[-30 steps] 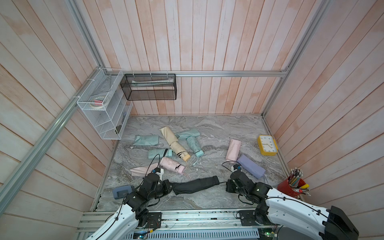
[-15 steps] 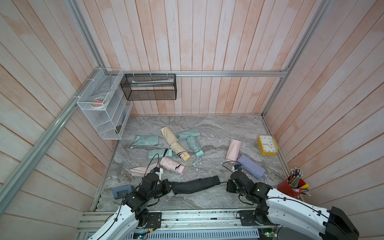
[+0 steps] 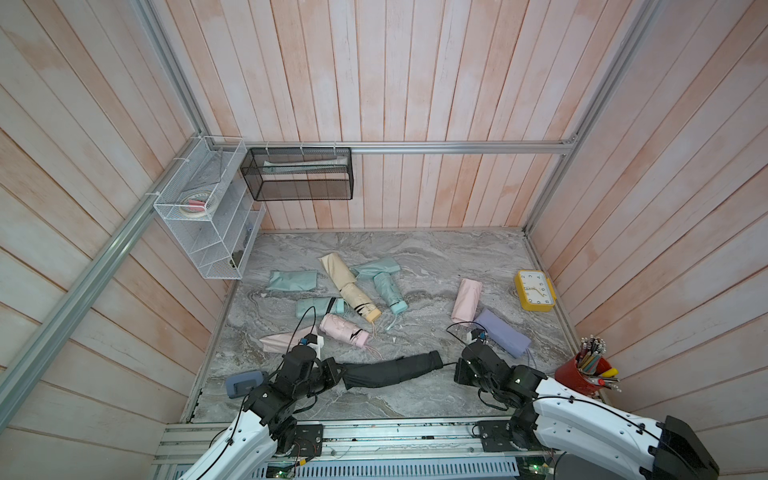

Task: Take umbrellas out of sleeves
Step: Take out the umbrella from the umbrella sleeve.

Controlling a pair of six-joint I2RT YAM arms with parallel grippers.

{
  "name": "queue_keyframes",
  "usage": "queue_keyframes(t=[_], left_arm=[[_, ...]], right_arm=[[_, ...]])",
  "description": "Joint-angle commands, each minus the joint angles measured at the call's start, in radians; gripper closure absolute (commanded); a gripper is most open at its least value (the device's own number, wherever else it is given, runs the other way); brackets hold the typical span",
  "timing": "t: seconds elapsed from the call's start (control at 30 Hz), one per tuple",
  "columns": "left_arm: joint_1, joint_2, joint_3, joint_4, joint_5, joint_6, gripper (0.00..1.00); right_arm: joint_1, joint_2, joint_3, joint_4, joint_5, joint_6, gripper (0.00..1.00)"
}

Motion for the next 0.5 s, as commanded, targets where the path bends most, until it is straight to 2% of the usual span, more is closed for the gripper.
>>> queue_keyframes(t=[0.0,0.47], left_arm=[[0.007,-0.013,0.035,-0.016,-0.015,0.020,1.00],[0.009,-0.033,0.028,-0.019,-0.019,0.012,1.00]], right_arm=[[-0.007,-0.018,-0.001,-0.046,0.048,0.023,1.00],[-0.011,-0.087,-0.003,-0.098,0.097,0.067,1.00]])
